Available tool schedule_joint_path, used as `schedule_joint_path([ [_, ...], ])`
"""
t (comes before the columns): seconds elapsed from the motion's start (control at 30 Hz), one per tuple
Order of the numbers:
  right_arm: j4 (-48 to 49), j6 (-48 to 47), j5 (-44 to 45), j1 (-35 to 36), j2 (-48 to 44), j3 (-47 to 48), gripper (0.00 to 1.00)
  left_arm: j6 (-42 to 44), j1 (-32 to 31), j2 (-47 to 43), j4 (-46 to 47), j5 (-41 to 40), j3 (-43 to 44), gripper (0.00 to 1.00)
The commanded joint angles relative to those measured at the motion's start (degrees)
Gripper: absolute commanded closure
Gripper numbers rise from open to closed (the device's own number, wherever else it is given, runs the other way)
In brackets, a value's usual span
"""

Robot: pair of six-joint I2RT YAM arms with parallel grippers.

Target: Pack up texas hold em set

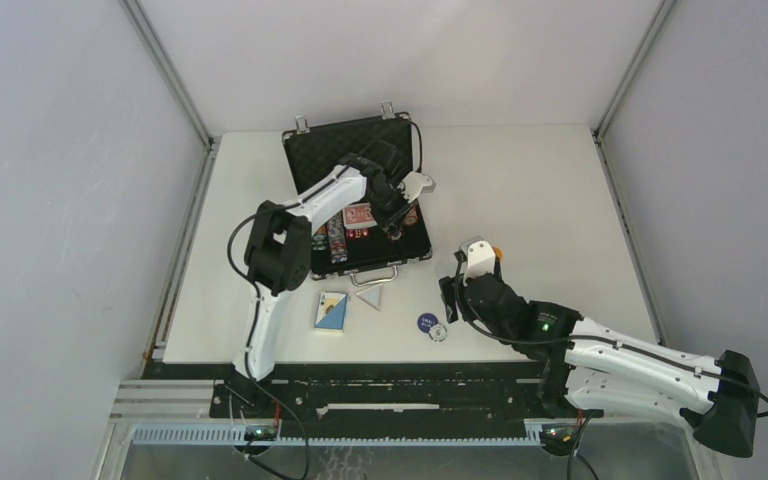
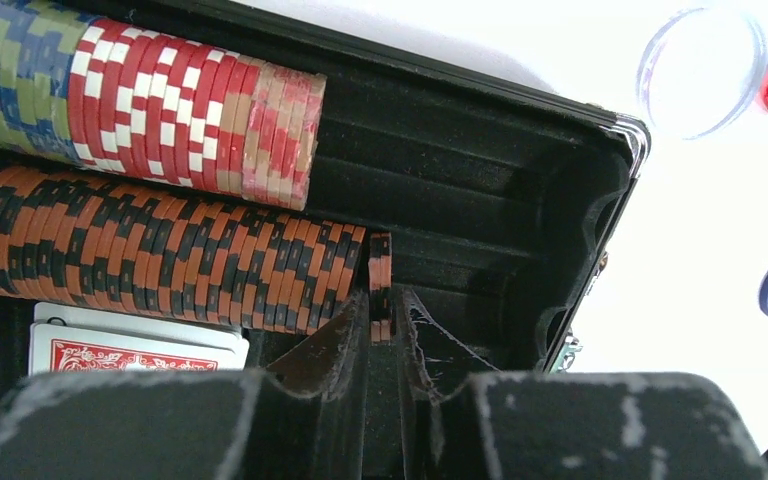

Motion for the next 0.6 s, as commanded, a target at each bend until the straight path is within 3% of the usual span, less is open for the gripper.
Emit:
schedule_joint_path([
  [0.0, 1.4, 0.9, 0.0, -0.2, 0.2, 0.2, 0.20, 0.1, 0.3, -3.5, 6.3, -2.5, 0.0, 0.79],
  [0.57, 2.8, 1.7, -1.5, -0.2, 0.7, -0.8, 0.18, -0.7, 0.1, -11.1, 6.1, -4.8, -2.1, 0.79],
])
